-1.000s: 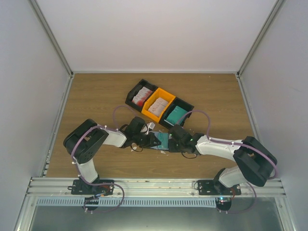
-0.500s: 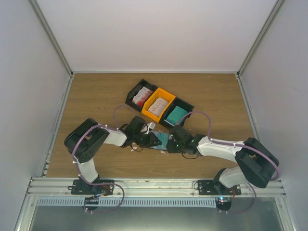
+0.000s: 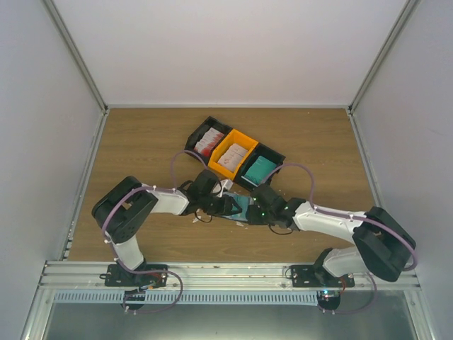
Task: Put the credit cards into the card holder
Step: Insert the credit card into the card holder.
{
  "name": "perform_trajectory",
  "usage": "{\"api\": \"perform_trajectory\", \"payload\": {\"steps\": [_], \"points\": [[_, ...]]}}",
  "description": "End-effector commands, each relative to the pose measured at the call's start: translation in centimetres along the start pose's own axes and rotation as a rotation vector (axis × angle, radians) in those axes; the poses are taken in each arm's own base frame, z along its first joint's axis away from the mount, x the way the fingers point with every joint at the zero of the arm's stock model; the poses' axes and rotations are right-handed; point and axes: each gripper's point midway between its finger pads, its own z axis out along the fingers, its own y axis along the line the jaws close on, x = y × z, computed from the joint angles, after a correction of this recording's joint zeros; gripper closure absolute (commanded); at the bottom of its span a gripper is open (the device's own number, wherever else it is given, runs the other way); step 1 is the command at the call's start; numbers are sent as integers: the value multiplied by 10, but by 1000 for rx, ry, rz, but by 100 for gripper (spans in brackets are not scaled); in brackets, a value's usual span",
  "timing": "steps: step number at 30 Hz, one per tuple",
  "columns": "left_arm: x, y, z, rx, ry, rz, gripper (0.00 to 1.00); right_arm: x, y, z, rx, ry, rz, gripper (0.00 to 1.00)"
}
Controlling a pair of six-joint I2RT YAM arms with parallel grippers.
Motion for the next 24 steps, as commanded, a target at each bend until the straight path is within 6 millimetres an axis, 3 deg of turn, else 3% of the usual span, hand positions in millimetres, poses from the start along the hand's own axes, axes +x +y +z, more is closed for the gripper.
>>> {"api": "perform_trajectory", "payload": {"steps": [1, 7, 17, 24], "points": [[4, 13, -12, -130, -17, 17, 57, -8, -7, -11, 24, -50, 27, 51], [5, -2, -22, -140, -32, 18, 40, -9, -2, -14, -46, -49, 45, 47], [7, 6, -23, -274, -34, 17, 32, -12, 5, -9, -87, -38, 44, 45], [10, 2, -40, -340, -74, 14, 27, -17, 5, -12, -90, -57, 54, 43]]}}
